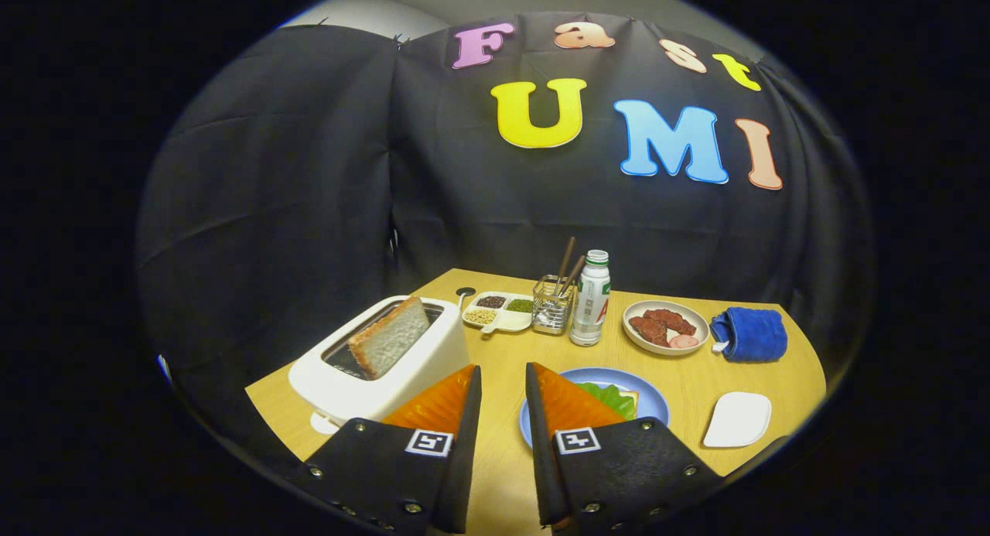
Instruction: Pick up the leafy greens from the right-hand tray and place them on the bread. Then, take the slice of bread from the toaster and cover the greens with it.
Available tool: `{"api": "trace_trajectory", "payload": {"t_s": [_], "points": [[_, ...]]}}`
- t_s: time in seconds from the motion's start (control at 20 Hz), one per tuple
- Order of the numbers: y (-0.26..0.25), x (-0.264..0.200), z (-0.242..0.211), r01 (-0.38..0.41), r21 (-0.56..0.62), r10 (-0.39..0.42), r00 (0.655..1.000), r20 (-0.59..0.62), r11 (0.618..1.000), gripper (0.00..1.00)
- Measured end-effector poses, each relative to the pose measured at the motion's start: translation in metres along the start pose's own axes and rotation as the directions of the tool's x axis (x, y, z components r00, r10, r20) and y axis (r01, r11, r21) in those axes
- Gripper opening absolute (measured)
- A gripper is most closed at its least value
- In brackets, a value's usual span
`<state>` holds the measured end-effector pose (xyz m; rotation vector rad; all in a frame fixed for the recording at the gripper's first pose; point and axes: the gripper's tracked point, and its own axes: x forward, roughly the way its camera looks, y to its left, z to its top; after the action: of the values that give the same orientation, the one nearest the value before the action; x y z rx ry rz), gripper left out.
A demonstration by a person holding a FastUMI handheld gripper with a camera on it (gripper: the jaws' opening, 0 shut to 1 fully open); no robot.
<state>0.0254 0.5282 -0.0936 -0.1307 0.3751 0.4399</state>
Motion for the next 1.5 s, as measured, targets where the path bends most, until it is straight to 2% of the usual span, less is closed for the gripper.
{"api": "trace_trajectory", "payload": {"t_s": [0.35,0.6,1.1,1.3,1.35,1.4,1.5], "points": [[0.079,-0.017,0.005,-0.049,-0.032,0.054,0.986,0.156,0.998,0.34],[0.111,-0.005,-0.009,-0.067,-0.076,0.078,0.985,0.153,0.995,0.34],[0.110,0.031,-0.007,0.010,-0.037,-0.005,0.991,0.133,0.999,0.34],[0.102,0.048,-0.007,0.068,-0.043,-0.062,0.991,0.117,0.997,0.34],[0.100,0.050,-0.008,0.078,-0.035,-0.074,0.992,0.107,0.996,0.33],[0.103,0.058,-0.009,0.068,-0.019,-0.066,0.993,0.095,0.997,0.16],[0.105,0.058,-0.006,0.055,-0.003,-0.055,0.992,0.111,0.998,0.07]]}}
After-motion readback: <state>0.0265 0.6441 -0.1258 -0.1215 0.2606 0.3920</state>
